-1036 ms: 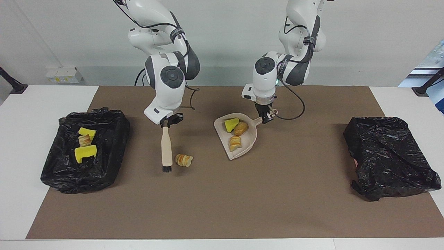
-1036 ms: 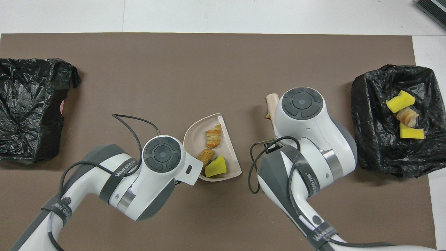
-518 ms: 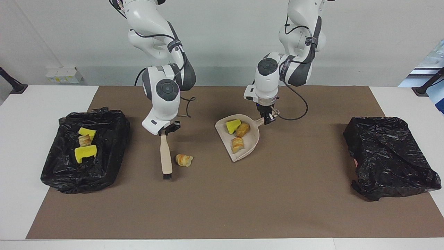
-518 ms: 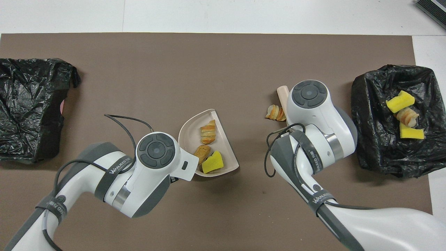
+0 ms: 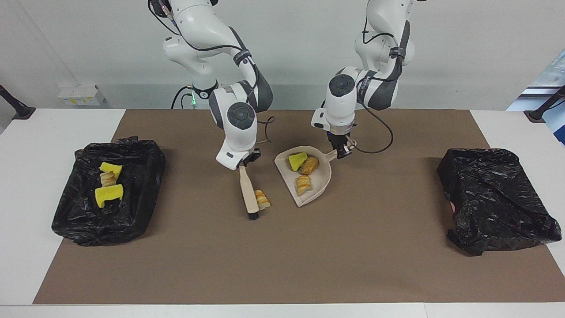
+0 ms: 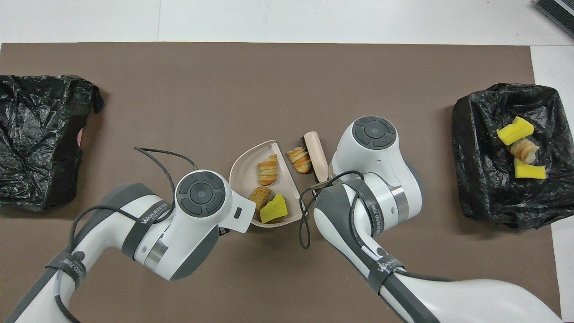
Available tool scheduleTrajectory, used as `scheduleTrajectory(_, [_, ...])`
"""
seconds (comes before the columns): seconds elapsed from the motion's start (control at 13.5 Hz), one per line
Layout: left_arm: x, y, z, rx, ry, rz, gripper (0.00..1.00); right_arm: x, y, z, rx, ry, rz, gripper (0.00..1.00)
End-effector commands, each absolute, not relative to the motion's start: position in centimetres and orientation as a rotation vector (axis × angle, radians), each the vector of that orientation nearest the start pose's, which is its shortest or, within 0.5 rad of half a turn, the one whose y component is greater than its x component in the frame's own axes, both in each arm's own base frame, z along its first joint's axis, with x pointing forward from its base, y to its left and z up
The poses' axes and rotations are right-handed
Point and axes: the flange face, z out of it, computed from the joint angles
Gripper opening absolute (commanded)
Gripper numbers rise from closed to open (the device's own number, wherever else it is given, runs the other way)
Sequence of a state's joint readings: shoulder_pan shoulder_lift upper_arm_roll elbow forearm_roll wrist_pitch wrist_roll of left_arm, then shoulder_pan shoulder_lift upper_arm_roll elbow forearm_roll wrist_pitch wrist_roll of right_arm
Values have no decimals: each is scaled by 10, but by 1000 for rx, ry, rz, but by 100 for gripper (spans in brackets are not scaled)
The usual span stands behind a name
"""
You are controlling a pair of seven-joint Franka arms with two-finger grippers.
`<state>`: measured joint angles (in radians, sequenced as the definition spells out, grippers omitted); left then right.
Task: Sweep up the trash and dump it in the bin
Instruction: 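Sweep the remaining bread into the dustpan with the right gripper, then carry the loaded dustpan to the nearer black bag with the left gripper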
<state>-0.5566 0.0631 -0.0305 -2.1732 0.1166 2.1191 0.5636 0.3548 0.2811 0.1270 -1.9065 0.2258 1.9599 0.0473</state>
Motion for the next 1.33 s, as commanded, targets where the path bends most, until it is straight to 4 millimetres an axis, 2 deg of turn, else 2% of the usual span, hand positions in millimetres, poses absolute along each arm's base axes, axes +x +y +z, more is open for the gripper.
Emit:
scheduleTrajectory(0.0, [442,-277,357,-2516,1692,167,0,506,294,349,-2829,-502,396,0])
scheduleTrajectory(0.37, [443,-277,357,-2516,1695,168,0,511,290,358,-2831,-487,380,0])
scheduleTrajectory(0.52, [446,-270,356,-2520,1690,177,0,514,285,366,-2842,-503,393,0])
scheduleTrajectory(0.74, [451,-269,358,-2517,1694,178,0,528,250,397,-2903,-508,438,0])
scheduleTrajectory(0.89, [454,-270,360,-2518,1693,169,0,528,225,419,-2960,-510,434,0])
scheduleTrajectory(1.04, [458,-271,365,-2515,1697,153,0,523,208,426,-2993,-489,477,0])
scheduleTrajectory(1.26, [472,-255,377,-2459,1786,128,0,497,203,413,-3033,-412,440,0])
